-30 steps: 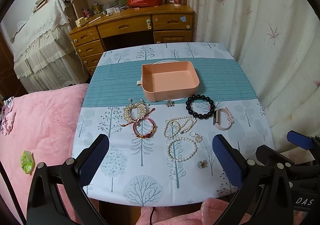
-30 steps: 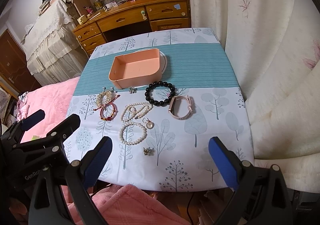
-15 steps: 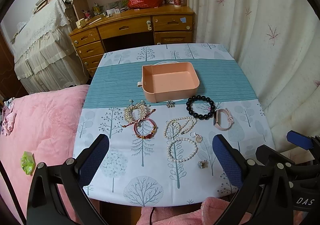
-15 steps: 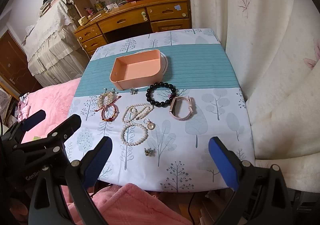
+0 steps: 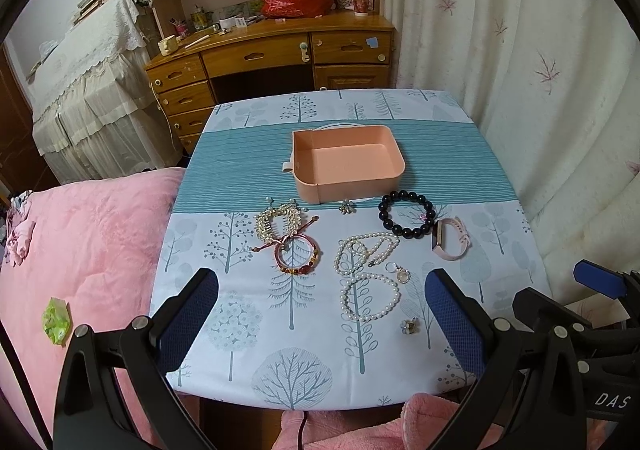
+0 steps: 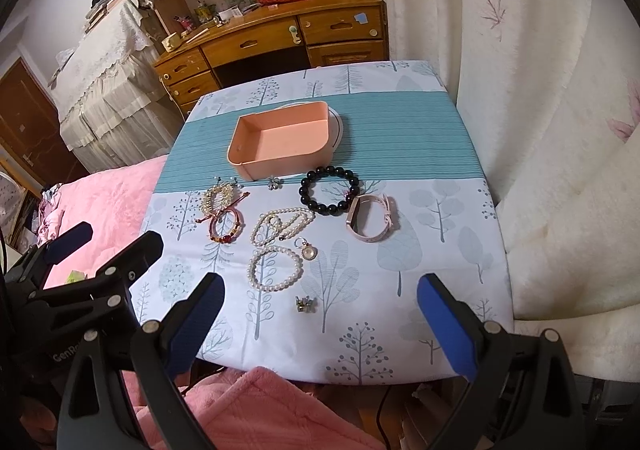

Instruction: Organize jewelry

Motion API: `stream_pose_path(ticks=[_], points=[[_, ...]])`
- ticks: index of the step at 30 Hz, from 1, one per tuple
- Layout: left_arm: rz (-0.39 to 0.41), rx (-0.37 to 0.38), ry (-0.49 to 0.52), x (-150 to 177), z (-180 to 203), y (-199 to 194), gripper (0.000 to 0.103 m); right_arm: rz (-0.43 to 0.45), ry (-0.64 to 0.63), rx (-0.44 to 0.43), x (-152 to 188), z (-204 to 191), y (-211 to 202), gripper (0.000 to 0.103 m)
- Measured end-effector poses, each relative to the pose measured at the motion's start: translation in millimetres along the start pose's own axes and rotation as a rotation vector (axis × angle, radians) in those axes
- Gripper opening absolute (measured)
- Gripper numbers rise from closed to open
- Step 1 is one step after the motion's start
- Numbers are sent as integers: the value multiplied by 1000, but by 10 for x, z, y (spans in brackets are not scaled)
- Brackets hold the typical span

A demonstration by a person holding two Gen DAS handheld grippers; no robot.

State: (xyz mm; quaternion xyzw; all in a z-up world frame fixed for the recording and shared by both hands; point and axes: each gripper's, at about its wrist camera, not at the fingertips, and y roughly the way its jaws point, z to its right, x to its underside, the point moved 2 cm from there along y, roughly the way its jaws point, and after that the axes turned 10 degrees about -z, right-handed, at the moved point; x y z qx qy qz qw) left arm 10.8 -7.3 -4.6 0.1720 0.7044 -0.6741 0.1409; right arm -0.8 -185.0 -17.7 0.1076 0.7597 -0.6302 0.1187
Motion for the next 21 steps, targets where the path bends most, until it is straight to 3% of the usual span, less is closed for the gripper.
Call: stream_pose_path(ticks=[21], points=[[-3, 8, -20, 49, -70, -43, 102, -2, 0, -2, 23, -35, -11, 98]])
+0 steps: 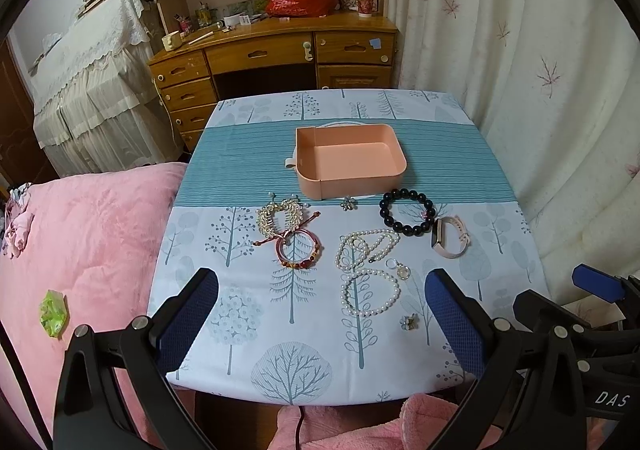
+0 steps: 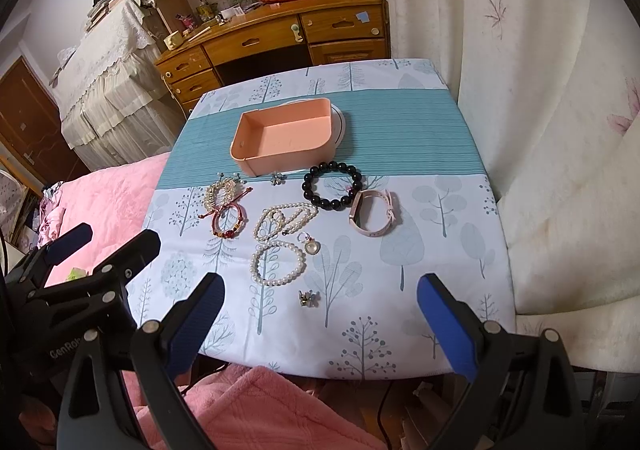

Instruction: Organize jewelry

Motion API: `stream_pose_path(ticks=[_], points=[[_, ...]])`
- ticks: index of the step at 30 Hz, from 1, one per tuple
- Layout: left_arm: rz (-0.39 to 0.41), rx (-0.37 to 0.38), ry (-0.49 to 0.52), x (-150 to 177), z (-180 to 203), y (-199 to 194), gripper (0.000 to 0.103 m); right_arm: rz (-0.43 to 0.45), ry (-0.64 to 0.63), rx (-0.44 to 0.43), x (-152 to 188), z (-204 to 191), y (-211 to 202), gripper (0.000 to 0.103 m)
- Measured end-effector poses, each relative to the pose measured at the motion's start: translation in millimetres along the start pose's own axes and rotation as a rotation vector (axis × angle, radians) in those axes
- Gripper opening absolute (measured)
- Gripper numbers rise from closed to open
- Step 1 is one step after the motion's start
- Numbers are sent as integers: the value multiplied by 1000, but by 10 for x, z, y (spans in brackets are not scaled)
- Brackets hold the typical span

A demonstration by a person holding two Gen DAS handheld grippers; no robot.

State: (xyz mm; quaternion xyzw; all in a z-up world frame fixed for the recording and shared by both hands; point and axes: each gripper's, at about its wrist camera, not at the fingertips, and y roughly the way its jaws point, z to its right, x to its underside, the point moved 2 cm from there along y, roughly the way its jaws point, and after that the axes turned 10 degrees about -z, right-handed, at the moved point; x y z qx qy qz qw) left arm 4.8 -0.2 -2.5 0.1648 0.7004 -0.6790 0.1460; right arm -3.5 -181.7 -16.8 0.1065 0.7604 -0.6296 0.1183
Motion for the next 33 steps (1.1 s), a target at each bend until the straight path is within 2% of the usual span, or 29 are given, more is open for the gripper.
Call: stream_pose_path(ticks=[11, 17, 22, 28, 31, 33], points=[[3, 6, 6, -20, 68, 13, 102, 14, -6, 5, 52, 9, -51, 98], [-23, -1, 15, -32, 81, 65, 102, 7, 1, 2, 38, 37, -36, 98], [-88, 19, 10, 12, 35, 201, 102, 16, -17, 10, 65, 17, 10, 98], [-192, 111, 4, 131, -49, 413, 102, 90, -89, 110, 120, 90, 235, 98], [-223, 81, 26, 168, -114, 538, 102, 126, -154, 126, 231, 160, 467, 98], [-238, 44, 55, 185, -152, 613, 102, 120, -193, 95, 312, 183, 603, 97]])
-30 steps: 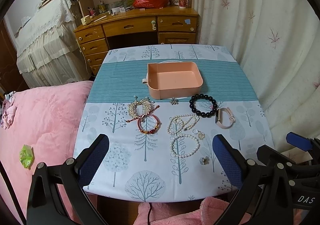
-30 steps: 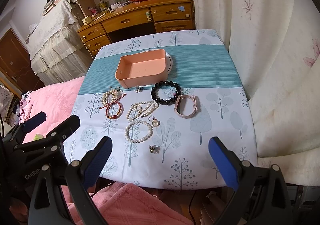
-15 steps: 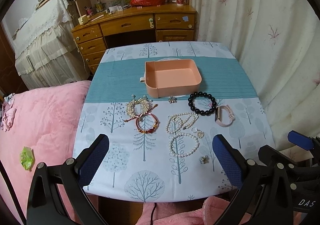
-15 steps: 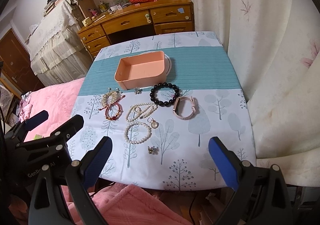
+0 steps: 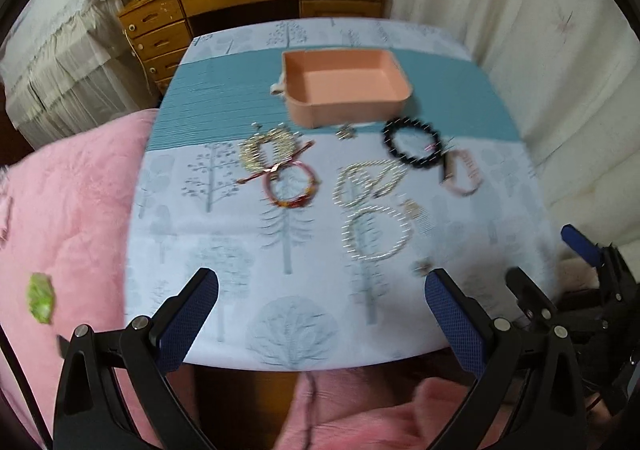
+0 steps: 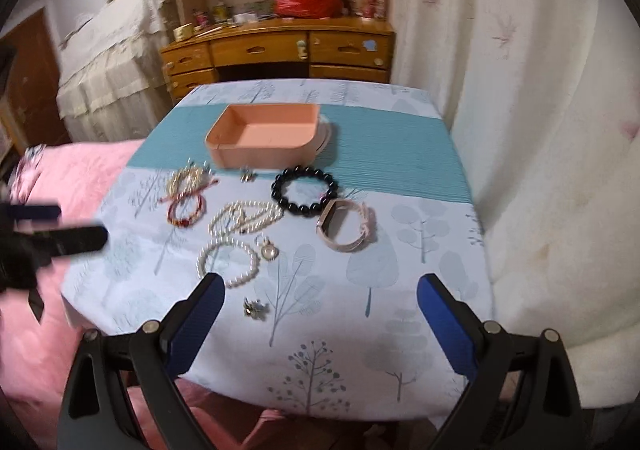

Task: Organize jewelry
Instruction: 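Grasp the short pearl bracelet with the left tool while the right tool grasps the small gold brooch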

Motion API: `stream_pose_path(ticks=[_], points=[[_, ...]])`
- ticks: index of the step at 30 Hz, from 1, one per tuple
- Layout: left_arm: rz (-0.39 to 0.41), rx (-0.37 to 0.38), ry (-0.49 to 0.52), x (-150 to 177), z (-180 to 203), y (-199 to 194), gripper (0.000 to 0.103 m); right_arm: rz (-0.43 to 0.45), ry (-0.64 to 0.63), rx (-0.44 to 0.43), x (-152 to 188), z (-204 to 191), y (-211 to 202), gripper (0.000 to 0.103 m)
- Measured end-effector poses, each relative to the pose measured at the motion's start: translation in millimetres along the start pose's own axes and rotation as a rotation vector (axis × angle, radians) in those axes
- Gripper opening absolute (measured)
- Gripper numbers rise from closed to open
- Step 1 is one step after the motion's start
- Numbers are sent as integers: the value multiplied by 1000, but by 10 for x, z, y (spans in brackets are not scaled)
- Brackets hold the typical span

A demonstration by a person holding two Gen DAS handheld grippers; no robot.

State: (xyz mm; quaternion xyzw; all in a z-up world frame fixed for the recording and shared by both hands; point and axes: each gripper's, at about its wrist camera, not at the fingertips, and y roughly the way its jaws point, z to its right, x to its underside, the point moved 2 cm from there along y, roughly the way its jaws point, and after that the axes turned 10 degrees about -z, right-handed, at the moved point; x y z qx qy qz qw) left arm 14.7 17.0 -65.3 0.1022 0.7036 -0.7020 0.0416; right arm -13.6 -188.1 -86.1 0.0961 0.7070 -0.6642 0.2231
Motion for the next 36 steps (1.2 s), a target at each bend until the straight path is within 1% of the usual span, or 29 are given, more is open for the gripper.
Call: stream_pose_path(ticks=[1, 3, 5, 6, 8, 10, 11, 12, 13, 15, 16, 17, 18, 21, 23, 25, 26, 29, 31, 32, 33, 35, 36], points=[[-9, -11, 20, -3, -25, 44, 102, 3, -21, -19, 49, -15, 56, 97], [-29, -2, 60, -23, -62, 122, 102, 15, -71, -63, 155, -73, 170, 97], [-44, 23, 115, -47, -76, 229, 102, 9, -113, -68, 232, -161, 286, 97], [-48, 32, 147, -60, -73, 293, 102, -1, -134, -73, 267, -222, 358, 92], [-44, 48, 198, -93, -45, 391, 102, -24, -147, -93, 315, -289, 470, 87], [-40, 74, 245, -122, -1, 502, 97, -52, -178, -105, 362, -380, 586, 81], [-52, 85, 265, -151, 26, 583, 94, -64, -203, -107, 386, -435, 645, 77], [-66, 100, 276, -184, 47, 670, 89, -79, -226, -108, 401, -485, 703, 73], [-77, 110, 276, -218, 65, 736, 86, -92, -245, -111, 404, -523, 748, 71], [-130, 141, 260, -315, 97, 939, 67, -110, -268, -120, 404, -582, 816, 60], [-149, 147, 255, -351, 117, 1026, 61, -116, -276, -121, 392, -608, 849, 57], [-171, 140, 251, -401, 137, 1129, 50, -117, -278, -120, 385, -625, 870, 54], [-181, 134, 250, -436, 152, 1196, 44, -120, -278, -114, 366, -635, 899, 51], [-205, 155, 264, -522, 209, 1339, 39, -139, -259, -117, 288, -626, 976, 48], [-205, 159, 291, -551, 271, 1374, 39, -151, -237, -119, 247, -611, 1023, 43], [-203, 135, 334, -573, 346, 1436, 36, -167, -218, -113, 208, -595, 1074, 40], [-204, 122, 349, -573, 377, 1467, 33, -170, -212, -109, 191, -595, 1093, 38], [-198, 105, 377, -558, 444, 1543, 31, -163, -187, -113, 164, -574, 1106, 29], [-177, 85, 396, -539, 479, 1578, 28, -162, -185, -109, 138, -562, 1126, 22], [-163, 76, 407, -516, 487, 1570, 21, -161, -187, -106, 131, -559, 1132, 18], [-153, 71, 414, -502, 499, 1574, 19, -159, -188, -102, 133, -557, 1127, 16], [-141, 83, 416, -472, 524, 1597, 15, -157, -190, -108, 138, -542, 1124, 16], [-135, 86, 418, -451, 542, 1603, 11, -156, -189, -111, 139, -536, 1124, 16]])
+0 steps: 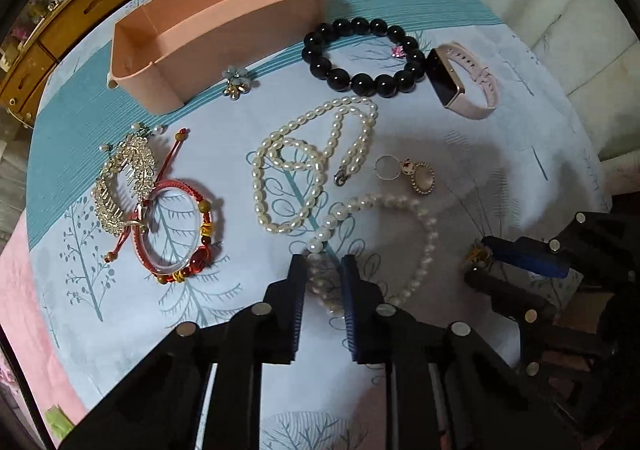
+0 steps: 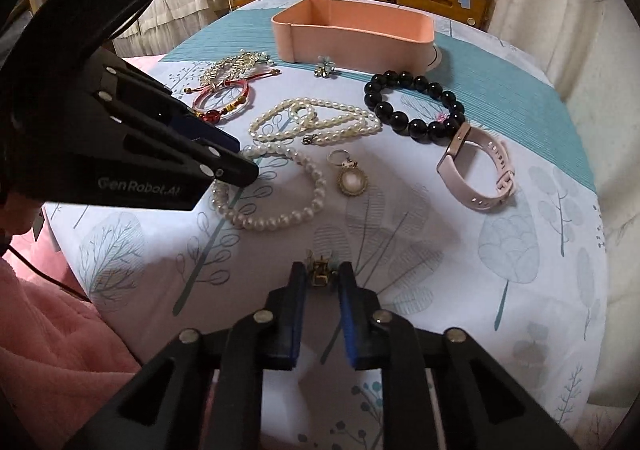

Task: Organize jewelry
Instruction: 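Grasp the short pearl bracelet with the left tool while the right tool grasps the small gold brooch, then carry the pearl bracelet and brooch over the pink tray and open both tools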

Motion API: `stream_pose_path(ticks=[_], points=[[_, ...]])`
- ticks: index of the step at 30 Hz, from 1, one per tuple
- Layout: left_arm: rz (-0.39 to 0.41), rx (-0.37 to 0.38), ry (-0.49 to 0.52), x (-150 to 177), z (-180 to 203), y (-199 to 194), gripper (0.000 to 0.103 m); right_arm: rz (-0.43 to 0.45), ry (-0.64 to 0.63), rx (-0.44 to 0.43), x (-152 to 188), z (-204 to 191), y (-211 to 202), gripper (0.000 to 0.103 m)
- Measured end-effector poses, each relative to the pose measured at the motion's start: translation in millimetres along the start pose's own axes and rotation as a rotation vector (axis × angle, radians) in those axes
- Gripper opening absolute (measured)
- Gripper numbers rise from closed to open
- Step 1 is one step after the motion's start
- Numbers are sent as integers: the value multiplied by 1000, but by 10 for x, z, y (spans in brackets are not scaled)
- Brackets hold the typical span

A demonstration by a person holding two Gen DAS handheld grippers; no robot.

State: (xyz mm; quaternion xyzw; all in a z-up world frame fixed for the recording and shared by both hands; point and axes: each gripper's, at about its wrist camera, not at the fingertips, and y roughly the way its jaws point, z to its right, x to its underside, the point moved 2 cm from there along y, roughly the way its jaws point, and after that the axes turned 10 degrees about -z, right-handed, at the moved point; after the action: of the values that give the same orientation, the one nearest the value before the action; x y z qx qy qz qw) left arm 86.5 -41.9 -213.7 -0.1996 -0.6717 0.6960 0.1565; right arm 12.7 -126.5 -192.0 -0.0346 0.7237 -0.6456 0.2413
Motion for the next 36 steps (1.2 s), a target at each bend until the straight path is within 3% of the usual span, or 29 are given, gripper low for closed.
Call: stream_pose_path(ticks=[9, 21, 29, 32, 36], points=[[1, 28, -64, 158, -174, -119, 5, -10, 52, -41, -30, 104, -34, 16], [133, 65, -147, 423, -441, -830, 5, 60, 155, -55, -93, 287, -316, 16], [259, 61, -171, 189, -396, -1546, 5, 117, 129, -69, -245, 234, -507, 16], [312, 56, -173, 84, -454, -1766, 5, 131, 124, -93, -314, 206, -538, 9], [376, 55, -174, -62, -559, -2037, 5, 168, 121, -121, -450, 186, -604, 8]])
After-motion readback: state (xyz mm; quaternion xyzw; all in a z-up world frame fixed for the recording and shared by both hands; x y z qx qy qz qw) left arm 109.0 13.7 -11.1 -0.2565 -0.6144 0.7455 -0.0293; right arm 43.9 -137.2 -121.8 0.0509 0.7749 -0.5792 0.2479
